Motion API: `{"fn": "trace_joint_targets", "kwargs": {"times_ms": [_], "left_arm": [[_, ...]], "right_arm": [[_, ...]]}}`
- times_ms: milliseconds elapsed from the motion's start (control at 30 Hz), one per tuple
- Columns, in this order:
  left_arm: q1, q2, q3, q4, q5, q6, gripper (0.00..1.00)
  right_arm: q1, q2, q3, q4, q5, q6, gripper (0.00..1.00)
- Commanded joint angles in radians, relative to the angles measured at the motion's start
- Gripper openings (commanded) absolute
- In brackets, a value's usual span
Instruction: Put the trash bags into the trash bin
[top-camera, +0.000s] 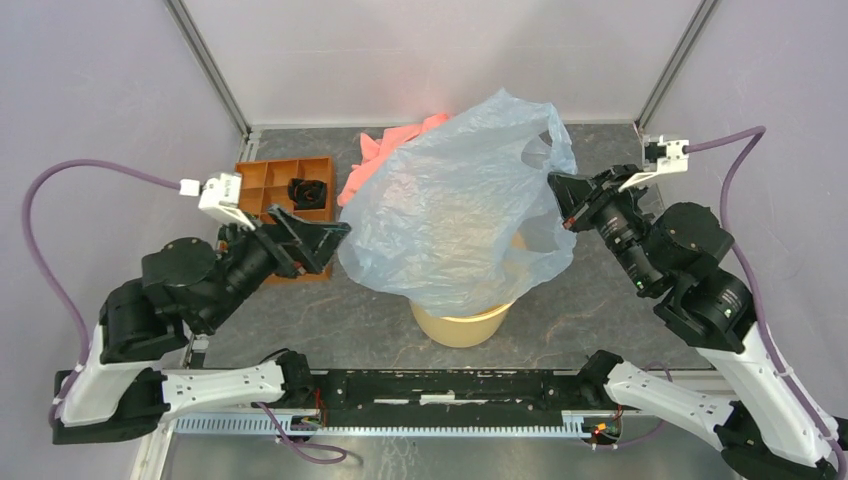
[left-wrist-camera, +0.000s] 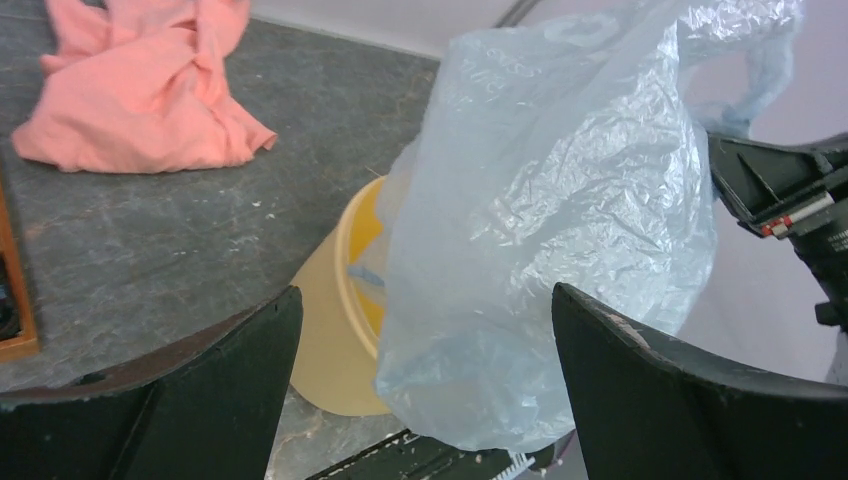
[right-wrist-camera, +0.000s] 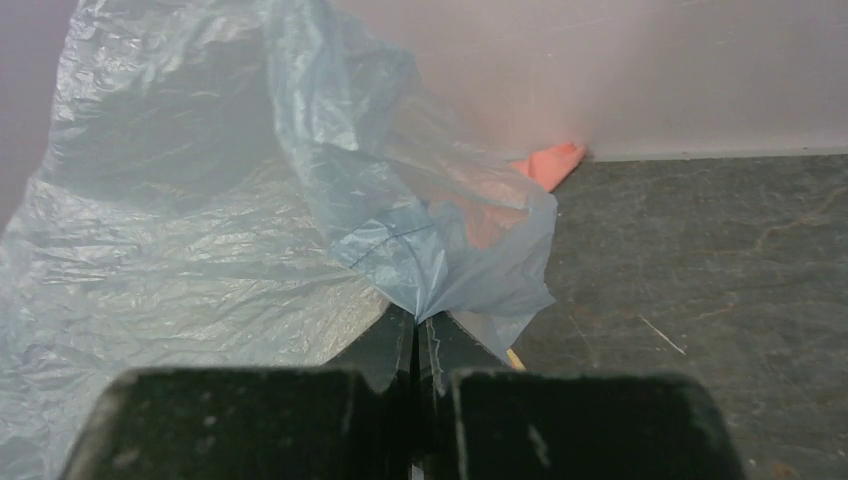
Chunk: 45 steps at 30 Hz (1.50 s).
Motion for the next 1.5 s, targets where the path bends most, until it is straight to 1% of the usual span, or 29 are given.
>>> {"fn": "trace_joint_targets", "kwargs": {"times_ms": [0,133,233,300,367,400,467,500,600,700,800,833,867,933,1033,1133,1200,1233,1300,1333,1400,1467], "left_arm": [[0.001,0.038,0.001,0.128,0.159,0.087,1.00],[0.002,0.086,-0.001,0.159,0.254,0.103,1.00],[0.002,0.127,-0.008,0.216,0.324,0.137,1.00],[0.002,0.159,-0.007,0.253,0.333,0.158,1.00],[0.003,0.230,0.002,0.271,0.289,0.160,0.99],[0.001,0.256,0.009,0.270,0.262,0.155,0.97],[0.002,0.361,0.032,0.223,0.111,0.080,0.85],[0.003,0.409,0.042,0.219,0.086,0.076,0.83],[0.002,0.552,0.087,0.202,0.094,0.089,0.76],[0.002,0.616,0.048,0.210,0.162,0.066,0.72],[0.002,0.597,-0.093,0.266,0.243,0.026,0.72],[0.002,0.584,-0.137,0.291,0.275,0.014,0.73],[0.002,0.576,-0.178,0.312,0.302,-0.001,0.76],[0.003,0.570,-0.219,0.319,0.315,-0.036,0.86],[0.002,0.557,-0.223,0.319,0.330,-0.061,0.92],[0.001,0.475,-0.239,0.374,0.355,-0.037,0.96],[0.001,0.406,-0.248,0.415,0.374,-0.012,1.00],[0.002,0.371,-0.256,0.444,0.397,0.004,1.00],[0.001,0.311,-0.279,0.499,0.433,0.013,1.00],[0.001,0.283,-0.293,0.519,0.447,0.009,1.00],[0.002,0.231,-0.343,0.532,0.447,-0.009,1.00],[0.002,0.187,-0.383,0.519,0.428,-0.026,1.00]], "right_arm": [[-0.002,-0.027,0.097,-0.130,0.005,-0.082,0.01],[-0.001,-0.019,0.161,-0.194,0.009,-0.080,0.01],[-0.001,0.007,0.200,-0.241,-0.005,-0.098,0.01],[0.000,0.021,0.209,-0.249,-0.006,-0.122,0.01],[-0.002,0.025,0.198,-0.220,-0.019,-0.147,0.01],[-0.001,0.024,0.182,-0.195,-0.035,-0.163,0.01],[-0.001,0.025,0.152,-0.139,-0.083,-0.195,0.01],[-0.002,0.027,0.139,-0.111,-0.112,-0.210,0.01],[0.000,0.037,0.089,-0.050,-0.211,-0.251,0.01],[-0.002,0.046,0.035,-0.010,-0.293,-0.295,0.01],[-0.001,0.060,-0.015,0.055,-0.378,-0.301,0.01],[-0.001,0.066,-0.035,0.083,-0.436,-0.300,0.01],[-0.001,0.077,-0.050,0.114,-0.488,-0.298,0.01],[-0.001,0.102,-0.063,0.155,-0.560,-0.284,0.01],[-0.001,0.147,-0.060,0.179,-0.627,-0.257,0.01],[-0.001,0.178,-0.021,0.128,-0.631,-0.276,0.01],[0.000,0.181,0.018,0.056,-0.568,-0.319,0.01],[-0.001,0.178,0.033,0.023,-0.509,-0.337,0.01],[-0.002,0.178,0.069,-0.022,-0.453,-0.359,0.01],[-0.002,0.185,0.097,-0.044,-0.459,-0.370,0.01],[-0.001,0.207,0.148,-0.067,-0.532,-0.377,0.01],[0.000,0.228,0.170,-0.059,-0.660,-0.371,0.01]]}}
